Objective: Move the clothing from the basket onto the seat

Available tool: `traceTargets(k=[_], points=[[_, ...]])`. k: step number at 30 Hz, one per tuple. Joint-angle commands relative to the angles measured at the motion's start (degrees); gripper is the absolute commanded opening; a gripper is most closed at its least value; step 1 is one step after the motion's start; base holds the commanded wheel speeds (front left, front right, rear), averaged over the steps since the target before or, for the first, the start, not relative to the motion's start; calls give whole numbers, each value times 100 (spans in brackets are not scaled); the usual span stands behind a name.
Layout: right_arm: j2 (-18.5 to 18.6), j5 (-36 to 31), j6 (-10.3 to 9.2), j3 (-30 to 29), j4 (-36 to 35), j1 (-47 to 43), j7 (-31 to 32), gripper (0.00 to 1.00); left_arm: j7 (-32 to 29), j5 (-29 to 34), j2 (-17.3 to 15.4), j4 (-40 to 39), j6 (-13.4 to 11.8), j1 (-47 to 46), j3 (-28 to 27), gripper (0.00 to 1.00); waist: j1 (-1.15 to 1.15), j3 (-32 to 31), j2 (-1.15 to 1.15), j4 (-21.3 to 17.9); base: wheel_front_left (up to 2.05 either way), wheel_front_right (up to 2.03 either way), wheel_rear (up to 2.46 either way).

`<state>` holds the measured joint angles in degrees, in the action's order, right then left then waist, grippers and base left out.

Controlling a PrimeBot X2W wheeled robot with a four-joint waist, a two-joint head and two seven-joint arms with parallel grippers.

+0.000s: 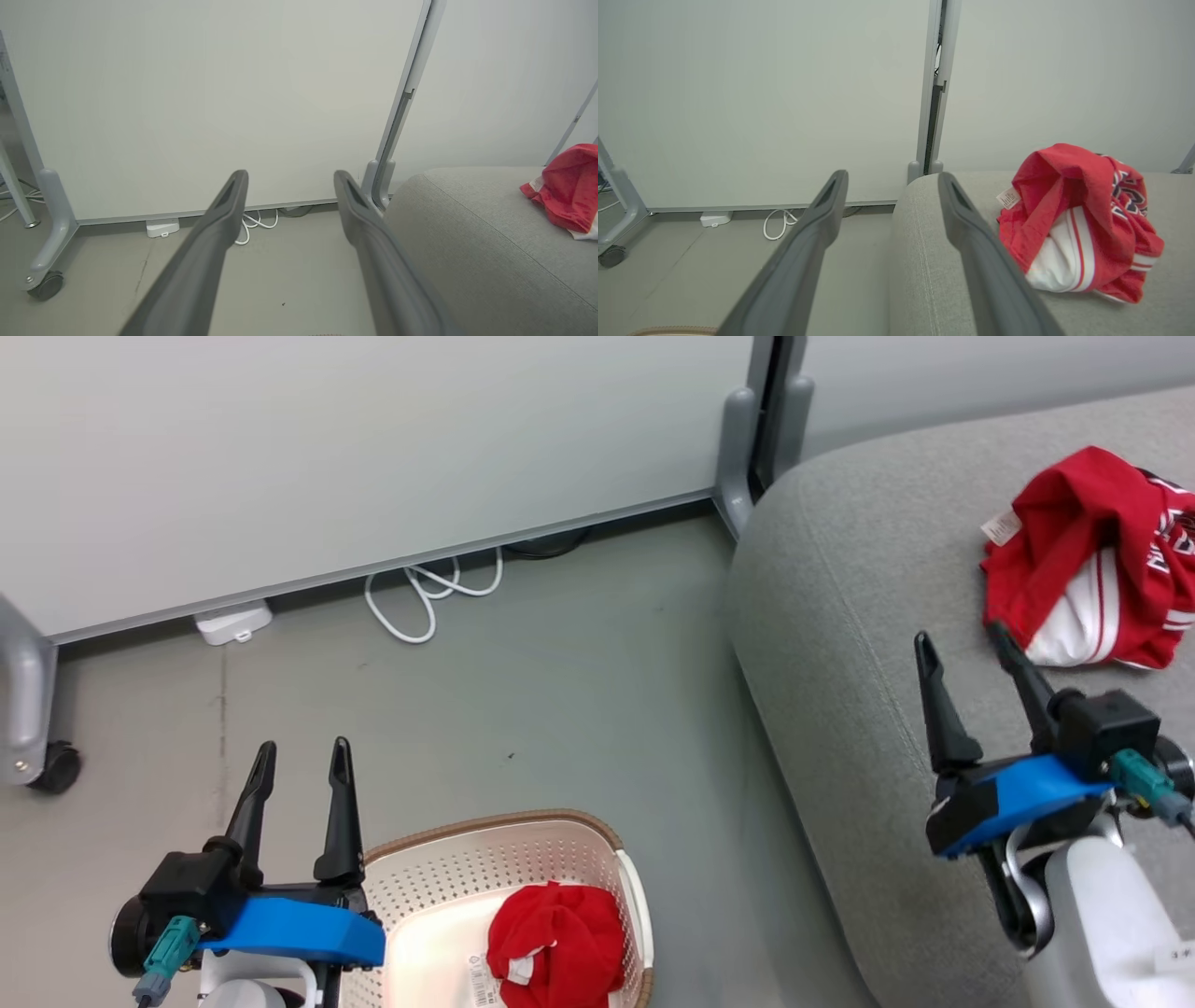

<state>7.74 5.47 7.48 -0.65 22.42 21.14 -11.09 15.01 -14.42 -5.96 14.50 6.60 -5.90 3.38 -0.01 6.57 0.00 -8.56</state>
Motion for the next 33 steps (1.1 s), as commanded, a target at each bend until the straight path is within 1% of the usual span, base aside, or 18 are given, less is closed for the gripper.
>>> traceTargets(k=[1,8,13,21,33], points=[[-42,-39,2,-49,-125,-197,32,100,25,48,15,40,18,53,-42,100,1,-83,0,126,0,0,0],[-320,-150,3,-226,-823,-974,177,100,26,75,79,257,52,137,-213,100,1,-285,0,433,0,0,0],[-434,-204,3,-278,-1062,-1366,263,100,26,101,104,402,70,189,-212,100,1,-390,0,615,0,0,0],[-486,-130,3,-279,-1163,-1671,373,100,25,132,141,535,92,264,-173,100,1,-477,0,777,0,0,0],[-490,16,3,-201,-1247,-1693,425,100,25,172,169,520,87,285,-189,100,1,-396,0,752,0,0,0]])
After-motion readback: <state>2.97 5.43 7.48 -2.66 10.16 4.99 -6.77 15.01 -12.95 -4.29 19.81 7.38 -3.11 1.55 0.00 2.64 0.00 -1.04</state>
